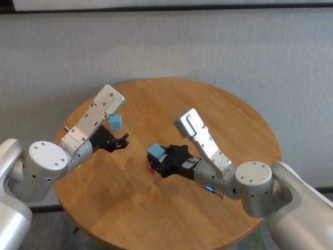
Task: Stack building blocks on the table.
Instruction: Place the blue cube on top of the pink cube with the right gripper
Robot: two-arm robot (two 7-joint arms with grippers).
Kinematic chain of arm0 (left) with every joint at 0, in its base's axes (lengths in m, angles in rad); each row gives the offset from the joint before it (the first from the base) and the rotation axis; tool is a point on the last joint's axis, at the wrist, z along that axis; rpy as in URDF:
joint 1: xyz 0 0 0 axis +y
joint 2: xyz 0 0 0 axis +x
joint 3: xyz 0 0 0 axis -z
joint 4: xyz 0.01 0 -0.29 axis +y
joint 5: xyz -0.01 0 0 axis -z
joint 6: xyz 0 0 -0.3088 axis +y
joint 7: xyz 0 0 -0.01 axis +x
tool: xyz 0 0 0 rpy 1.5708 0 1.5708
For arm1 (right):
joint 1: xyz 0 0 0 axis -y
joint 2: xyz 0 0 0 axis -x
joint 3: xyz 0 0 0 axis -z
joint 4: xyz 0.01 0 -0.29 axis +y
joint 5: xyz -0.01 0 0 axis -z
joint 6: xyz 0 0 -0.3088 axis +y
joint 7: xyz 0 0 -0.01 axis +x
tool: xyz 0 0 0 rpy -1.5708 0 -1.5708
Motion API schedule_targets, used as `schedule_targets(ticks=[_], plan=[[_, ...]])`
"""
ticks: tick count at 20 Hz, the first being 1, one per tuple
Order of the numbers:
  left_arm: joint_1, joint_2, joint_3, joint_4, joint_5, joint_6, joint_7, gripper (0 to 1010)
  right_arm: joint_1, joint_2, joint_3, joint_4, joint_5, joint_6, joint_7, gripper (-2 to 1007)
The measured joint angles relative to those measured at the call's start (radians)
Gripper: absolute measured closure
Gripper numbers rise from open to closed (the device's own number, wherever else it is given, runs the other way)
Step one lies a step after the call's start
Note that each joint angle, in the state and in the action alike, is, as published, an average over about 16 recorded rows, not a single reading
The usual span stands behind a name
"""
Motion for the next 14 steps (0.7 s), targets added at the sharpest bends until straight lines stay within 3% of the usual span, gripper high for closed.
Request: schedule_targets(ticks=[14], plan=[[0.000,0.000,0.000,0.000,0.000,0.000,0.000,10,0.006,-0.014,0.001,0.020,-0.015,0.001,-0.006,643]])
